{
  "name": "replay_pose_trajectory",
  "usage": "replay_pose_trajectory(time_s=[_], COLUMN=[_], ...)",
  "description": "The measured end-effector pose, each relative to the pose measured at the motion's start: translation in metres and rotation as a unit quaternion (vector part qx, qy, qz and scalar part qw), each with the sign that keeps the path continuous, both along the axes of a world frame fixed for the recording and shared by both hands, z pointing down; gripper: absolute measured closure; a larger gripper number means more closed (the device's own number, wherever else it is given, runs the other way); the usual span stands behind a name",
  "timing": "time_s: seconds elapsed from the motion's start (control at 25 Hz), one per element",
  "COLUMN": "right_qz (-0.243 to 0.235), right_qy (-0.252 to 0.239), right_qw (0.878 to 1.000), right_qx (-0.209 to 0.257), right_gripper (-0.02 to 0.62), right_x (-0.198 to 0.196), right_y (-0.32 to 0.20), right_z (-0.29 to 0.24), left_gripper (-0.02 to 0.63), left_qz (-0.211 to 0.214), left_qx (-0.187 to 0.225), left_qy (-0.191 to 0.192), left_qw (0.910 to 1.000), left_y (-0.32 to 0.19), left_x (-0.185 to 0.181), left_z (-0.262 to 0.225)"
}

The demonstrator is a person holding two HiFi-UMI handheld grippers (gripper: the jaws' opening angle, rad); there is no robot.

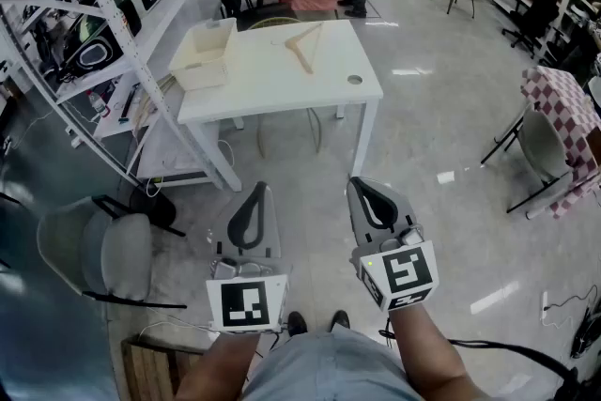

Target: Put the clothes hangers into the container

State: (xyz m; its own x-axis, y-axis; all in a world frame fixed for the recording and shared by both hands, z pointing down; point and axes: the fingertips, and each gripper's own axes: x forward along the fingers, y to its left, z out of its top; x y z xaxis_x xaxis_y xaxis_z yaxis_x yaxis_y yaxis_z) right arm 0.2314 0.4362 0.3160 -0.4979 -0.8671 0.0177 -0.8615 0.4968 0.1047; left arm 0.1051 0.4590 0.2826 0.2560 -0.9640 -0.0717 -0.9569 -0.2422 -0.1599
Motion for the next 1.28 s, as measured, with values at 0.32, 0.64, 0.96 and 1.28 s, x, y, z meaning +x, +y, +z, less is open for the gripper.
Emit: replay_pose_trajectory(time_s=[0.32, 0.64, 0.96, 1.28], right_qz=[-0.002, -0.018, -0.020, -0.022], right_qy=[-0.001, -0.029, -0.031, -0.027], right_qw=[1.000, 0.999, 0.997, 0.997], right_qx=[-0.001, -0.040, -0.061, -0.065], right_gripper=[0.584, 0.583, 0.583, 0.583], right_x=[0.026, 0.044, 0.030, -0.009], right_y=[0.002, -0.009, -0.057, -0.160], right_z=[0.000, 0.026, 0.047, 0.046], left_gripper=[0.594, 0.595, 0.594, 0.595], left_qz=[0.007, -0.001, -0.004, -0.003], left_qx=[-0.001, -0.012, -0.040, -0.040], left_qy=[0.009, -0.008, -0.002, 0.015], left_qw=[0.9999, 0.9999, 0.9992, 0.9991], left_y=[0.004, 0.001, -0.048, -0.149], left_x=[0.030, 0.050, 0.036, -0.003], left_z=[0.001, 0.013, 0.036, 0.037])
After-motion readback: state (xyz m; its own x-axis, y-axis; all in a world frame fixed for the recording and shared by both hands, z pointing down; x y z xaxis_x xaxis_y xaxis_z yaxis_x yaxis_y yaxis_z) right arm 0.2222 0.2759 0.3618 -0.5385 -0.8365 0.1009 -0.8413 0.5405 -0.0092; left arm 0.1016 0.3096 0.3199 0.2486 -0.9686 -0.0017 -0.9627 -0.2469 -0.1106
